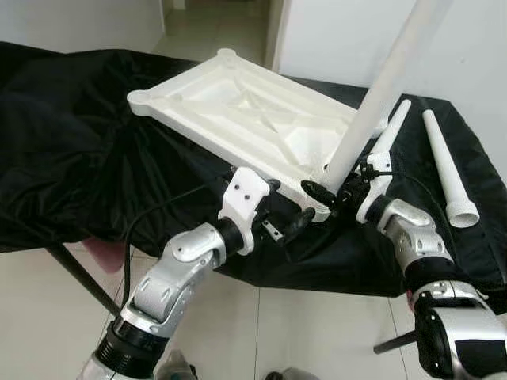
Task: Building children table
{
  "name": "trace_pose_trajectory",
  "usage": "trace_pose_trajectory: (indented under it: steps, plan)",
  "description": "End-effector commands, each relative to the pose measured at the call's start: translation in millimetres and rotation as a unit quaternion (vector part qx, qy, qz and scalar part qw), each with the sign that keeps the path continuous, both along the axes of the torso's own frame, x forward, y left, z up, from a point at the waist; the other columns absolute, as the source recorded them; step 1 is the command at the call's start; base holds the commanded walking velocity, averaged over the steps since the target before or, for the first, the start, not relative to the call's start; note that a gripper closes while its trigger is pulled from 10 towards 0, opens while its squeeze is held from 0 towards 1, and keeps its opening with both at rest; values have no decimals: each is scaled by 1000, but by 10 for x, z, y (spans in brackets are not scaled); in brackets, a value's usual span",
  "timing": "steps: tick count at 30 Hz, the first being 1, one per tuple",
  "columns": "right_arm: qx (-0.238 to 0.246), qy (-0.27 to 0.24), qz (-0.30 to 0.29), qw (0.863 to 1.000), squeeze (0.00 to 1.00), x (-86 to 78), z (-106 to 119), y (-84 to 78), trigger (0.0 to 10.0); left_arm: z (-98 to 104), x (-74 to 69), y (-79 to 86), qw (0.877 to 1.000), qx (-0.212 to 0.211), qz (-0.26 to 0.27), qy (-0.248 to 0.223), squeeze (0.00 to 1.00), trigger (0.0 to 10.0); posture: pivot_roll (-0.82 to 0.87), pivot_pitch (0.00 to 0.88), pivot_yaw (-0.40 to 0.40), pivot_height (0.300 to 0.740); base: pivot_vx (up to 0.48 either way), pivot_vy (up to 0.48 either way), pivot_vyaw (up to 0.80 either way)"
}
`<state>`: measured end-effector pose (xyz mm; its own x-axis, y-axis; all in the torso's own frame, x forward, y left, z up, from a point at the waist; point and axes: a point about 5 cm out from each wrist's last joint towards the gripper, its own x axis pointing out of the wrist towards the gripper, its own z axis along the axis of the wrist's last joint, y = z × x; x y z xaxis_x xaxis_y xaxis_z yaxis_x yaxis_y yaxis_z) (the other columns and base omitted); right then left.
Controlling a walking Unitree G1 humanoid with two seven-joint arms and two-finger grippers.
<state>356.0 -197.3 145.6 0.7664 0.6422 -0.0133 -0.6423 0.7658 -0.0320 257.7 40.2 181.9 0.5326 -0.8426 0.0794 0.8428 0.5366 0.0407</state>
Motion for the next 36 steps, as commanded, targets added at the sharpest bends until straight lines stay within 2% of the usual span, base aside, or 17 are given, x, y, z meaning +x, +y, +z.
trace_pose_trajectory:
  steps: [1, 2, 3, 4, 5, 10, 19, 20, 21, 22, 32, 36]
  plan:
    - [-3, -1, -19, 1000, 0, 21, -1, -35, 4784, -3, -14, -11, 1000, 5, -5, 2, 0, 10000, 102, 24, -66, 740, 0, 0, 0]
    - [-2, -1, -24, 1000, 0, 32, 0, -37, 3686, -2, -15, -10, 1000, 4, -4, 2, 0, 10000, 105, 25, -67, 740, 0, 0, 0]
    - [0, 1, -24, 1000, 0, 37, -10, -33, 2000, -1, -16, -7, 1000, 4, -3, 2, 0, 10000, 108, 25, -69, 740, 0, 0, 0]
    - [0, 1, -24, 1000, 0, 37, -10, -33, 2000, -1, -16, -7, 1000, 4, -3, 2, 0, 10000, 108, 25, -69, 740, 0, 0, 0]
    - [2, 7, -14, 1000, 0, 24, -45, -7, 0, -1, -17, -2, 1000, 4, -2, 2, 0, 10000, 109, 26, -70, 740, 0, 0, 0]
    - [4, 12, 11, 1000, 0, -14, -128, 38, 0, -1, -19, 4, 1000, 4, -2, 4, 0, 10000, 106, 25, -66, 740, 0, 0, 0]
    - [10, 4, 3, 1000, 0, -44, -161, 30, 0, -2, -11, -4, 1000, 6, -7, 4, 0, 10000, 95, 21, -56, 740, 0, 0, 0]
    - [9, 3, -12, 1000, 0, -44, -168, 20, 8667, -2, -9, -5, 1000, 7, -8, 4, 0, 10000, 93, 19, -55, 740, 0, 0, 0]
    - [9, 2, -23, 1000, 0, -43, -173, 13, 8667, -2, -8, -5, 1000, 7, -9, 4, 0, 10000, 93, 19, -55, 740, 0, 0, 0]
    - [9, 6, -35, 999, 0, -39, -187, 10, 10000, 0, -4, -7, 1000, 7, -9, 4, 0, 10000, 93, 19, -55, 740, 0, 0, 0]
    - [8, 4, -86, 996, 0, -41, -237, 74, 10000, -3, -8, -17, 1000, 6, -11, 4, 0, 10000, 90, 19, -54, 740, 0, 0, 0]
    - [23, 1, -129, 991, 0, -55, -251, 138, 10000, -9, -18, -24, 1000, 5, -12, 6, 0, 10000, 89, 19, -57, 740, 0, 0, 0]
